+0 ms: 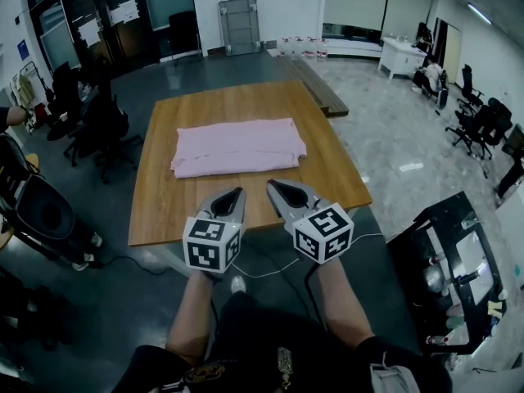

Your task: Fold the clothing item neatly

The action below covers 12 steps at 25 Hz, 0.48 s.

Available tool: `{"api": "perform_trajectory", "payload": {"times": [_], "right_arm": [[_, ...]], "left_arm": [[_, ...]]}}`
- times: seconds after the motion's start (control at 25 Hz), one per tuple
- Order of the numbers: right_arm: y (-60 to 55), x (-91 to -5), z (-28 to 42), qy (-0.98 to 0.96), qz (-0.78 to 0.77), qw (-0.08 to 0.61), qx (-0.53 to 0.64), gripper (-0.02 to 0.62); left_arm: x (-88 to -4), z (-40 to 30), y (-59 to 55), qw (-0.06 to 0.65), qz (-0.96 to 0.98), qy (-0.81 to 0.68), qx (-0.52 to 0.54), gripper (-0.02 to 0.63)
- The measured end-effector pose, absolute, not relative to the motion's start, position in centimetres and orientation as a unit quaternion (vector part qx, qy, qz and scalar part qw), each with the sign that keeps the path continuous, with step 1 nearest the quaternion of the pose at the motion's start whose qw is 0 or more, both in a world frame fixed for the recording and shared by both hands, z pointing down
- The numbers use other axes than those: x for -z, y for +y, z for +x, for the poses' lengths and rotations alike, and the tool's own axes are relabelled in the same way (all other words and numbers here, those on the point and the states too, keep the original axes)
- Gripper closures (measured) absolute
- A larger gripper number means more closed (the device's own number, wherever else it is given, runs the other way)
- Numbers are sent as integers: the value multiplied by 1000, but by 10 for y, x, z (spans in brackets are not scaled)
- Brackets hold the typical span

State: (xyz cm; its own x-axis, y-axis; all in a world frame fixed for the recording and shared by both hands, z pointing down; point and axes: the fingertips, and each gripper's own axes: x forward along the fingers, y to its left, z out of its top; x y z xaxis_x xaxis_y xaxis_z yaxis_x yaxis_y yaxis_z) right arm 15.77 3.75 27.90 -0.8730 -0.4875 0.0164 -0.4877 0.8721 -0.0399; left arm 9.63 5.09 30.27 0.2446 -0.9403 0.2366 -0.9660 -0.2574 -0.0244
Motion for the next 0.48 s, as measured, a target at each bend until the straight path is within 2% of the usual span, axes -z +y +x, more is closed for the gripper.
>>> {"api": "perform_trajectory", "payload": {"times": [0.48], "right_arm": [[44, -276, 151, -970, 242, 6, -20, 594]], "left_arm": [[-302, 95, 54, 65, 788, -604, -100, 598]]}}
